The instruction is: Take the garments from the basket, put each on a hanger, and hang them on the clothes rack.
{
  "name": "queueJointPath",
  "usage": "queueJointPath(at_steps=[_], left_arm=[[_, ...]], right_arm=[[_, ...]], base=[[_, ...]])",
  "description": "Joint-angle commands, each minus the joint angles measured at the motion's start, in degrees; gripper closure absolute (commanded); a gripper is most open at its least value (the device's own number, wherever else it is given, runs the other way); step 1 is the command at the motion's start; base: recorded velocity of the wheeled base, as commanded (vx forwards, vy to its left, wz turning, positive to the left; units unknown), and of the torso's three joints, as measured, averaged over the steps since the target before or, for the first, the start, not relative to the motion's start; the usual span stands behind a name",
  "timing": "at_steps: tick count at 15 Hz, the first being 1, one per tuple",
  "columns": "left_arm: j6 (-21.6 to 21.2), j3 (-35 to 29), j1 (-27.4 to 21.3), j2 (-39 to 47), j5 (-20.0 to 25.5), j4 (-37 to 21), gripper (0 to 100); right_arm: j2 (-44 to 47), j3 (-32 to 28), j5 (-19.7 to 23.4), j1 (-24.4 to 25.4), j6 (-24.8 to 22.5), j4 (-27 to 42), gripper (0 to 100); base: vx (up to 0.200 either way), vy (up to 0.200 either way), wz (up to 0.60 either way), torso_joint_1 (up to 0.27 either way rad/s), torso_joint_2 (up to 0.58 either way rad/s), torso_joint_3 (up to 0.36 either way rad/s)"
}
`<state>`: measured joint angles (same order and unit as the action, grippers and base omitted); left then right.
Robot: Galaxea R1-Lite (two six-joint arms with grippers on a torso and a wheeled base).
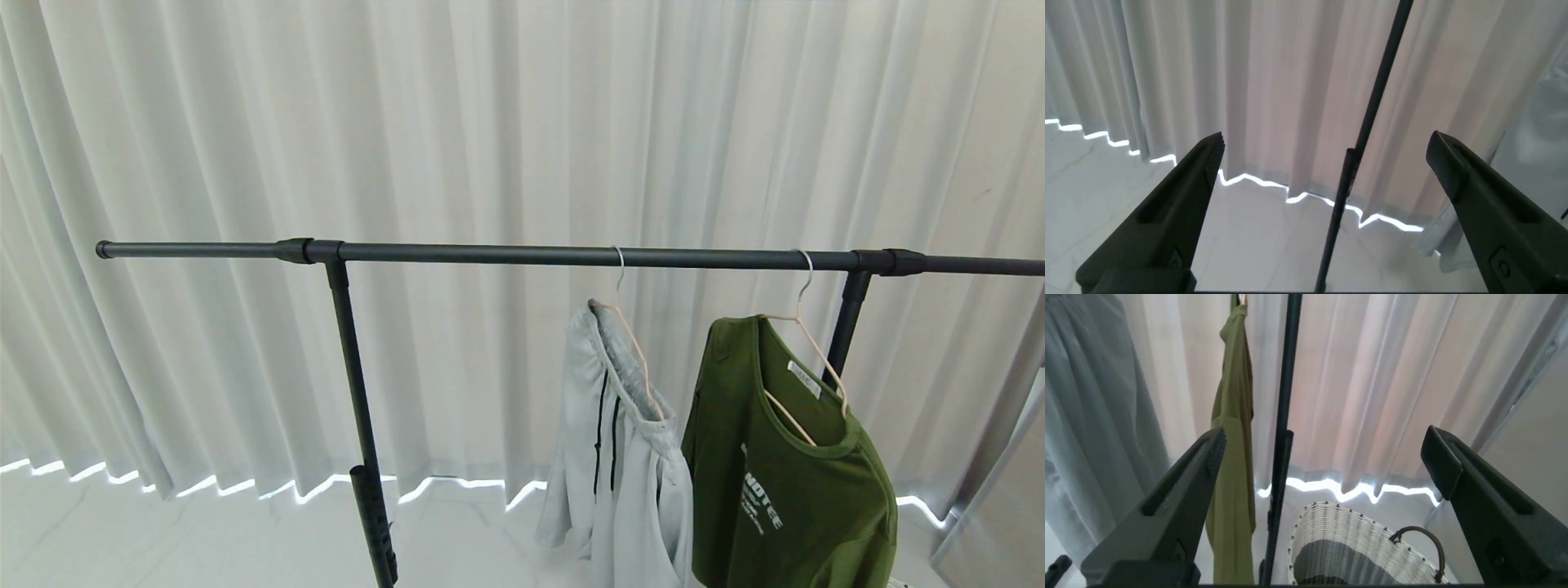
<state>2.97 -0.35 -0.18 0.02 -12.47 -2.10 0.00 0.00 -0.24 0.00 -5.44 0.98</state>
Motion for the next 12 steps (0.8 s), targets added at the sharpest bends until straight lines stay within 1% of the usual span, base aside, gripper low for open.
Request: queueJointPath(at_steps=[1,12], left_arm=[[0.01,0.0,0.01,-0.02,-0.01,-0.01,0],[0.01,0.0,0.01,-0.02,-0.01,-0.01,0]], right_arm=[[0.0,0.0,-0.02,0.0,-0.01,-0.01,0],[0.0,0.0,-0.02,0.0,-0.01,-0.01,0]], base=[[0.0,0.0,0.0,0.0,0.0,0.0],[0.0,0.0,0.0,0.0,0.0,0.0]])
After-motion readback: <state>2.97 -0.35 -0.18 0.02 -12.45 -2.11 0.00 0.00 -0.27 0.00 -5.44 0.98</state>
